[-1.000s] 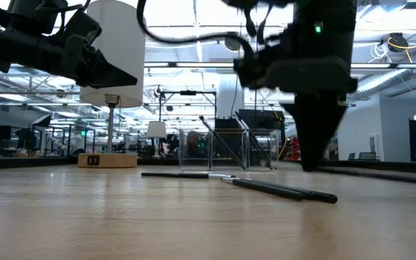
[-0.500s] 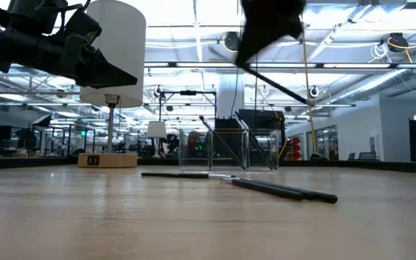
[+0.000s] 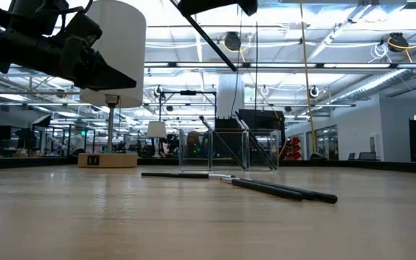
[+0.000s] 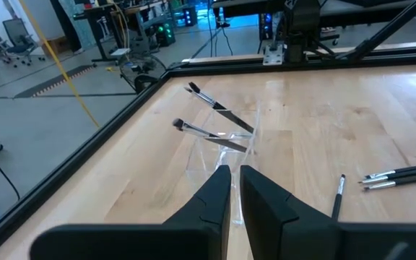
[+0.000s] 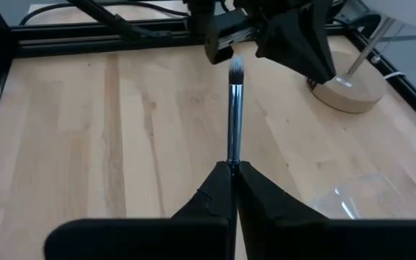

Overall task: Put items in baskets/containers
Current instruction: Put the black eyeshadow brush into the transparent organizer

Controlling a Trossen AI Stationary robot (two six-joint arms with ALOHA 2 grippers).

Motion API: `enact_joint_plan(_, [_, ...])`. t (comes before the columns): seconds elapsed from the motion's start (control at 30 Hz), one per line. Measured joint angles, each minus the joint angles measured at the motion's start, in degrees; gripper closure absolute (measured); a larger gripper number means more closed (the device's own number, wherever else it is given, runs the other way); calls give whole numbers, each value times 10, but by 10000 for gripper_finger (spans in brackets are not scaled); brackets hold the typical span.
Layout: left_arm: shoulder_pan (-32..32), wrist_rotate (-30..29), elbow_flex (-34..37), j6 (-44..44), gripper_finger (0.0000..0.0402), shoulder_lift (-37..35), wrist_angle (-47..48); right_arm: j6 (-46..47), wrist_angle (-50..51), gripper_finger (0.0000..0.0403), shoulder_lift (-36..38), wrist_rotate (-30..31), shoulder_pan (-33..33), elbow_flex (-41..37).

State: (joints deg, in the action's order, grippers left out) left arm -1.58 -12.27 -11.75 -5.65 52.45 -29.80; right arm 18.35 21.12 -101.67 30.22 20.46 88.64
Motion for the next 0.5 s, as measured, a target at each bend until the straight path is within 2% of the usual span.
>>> enact_joint_plan(0.17, [0, 0, 0, 0, 360, 0, 0, -22, -7, 403, 0, 0, -7, 0])
enact_joint_plan(0.27, [0, 0, 0, 0, 360, 0, 0, -70, -56, 403, 0, -6, -17, 0])
enact_joint_plan(0.5, [0, 0, 0, 0, 360, 0, -3, -158, -178, 403, 0, -94, -77, 0])
